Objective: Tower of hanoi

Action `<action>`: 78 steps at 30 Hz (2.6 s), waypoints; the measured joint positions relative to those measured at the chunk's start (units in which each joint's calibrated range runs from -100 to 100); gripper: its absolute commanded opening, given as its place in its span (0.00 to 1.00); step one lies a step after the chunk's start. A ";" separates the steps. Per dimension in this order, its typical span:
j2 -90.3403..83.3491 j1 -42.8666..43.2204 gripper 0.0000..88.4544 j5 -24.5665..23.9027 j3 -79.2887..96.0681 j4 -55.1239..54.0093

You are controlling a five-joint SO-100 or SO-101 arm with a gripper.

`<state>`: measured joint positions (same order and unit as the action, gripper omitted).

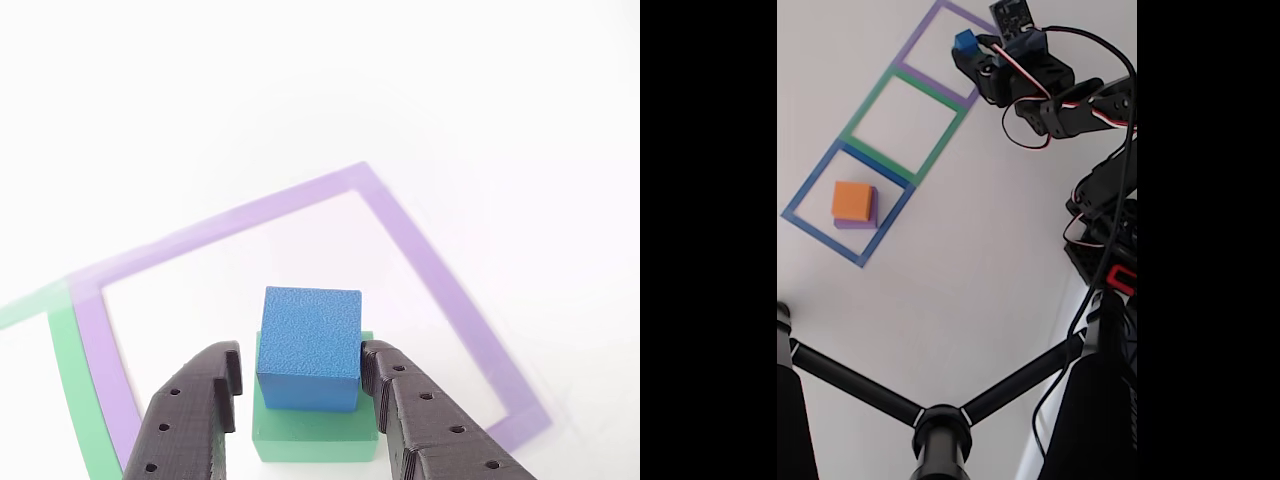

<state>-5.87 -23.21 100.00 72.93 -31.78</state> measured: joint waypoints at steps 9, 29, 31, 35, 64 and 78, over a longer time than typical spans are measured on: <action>0.51 0.08 0.07 0.00 0.00 0.00; -3.38 2.78 0.06 -0.20 0.00 2.97; -6.67 3.36 0.06 -0.59 -0.26 6.74; -15.28 4.50 0.06 -0.59 -2.18 18.30; -37.06 22.10 0.05 -0.59 -72.06 123.60; -37.48 27.18 0.05 -0.59 -69.80 123.03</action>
<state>-43.35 3.97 99.41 3.13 91.25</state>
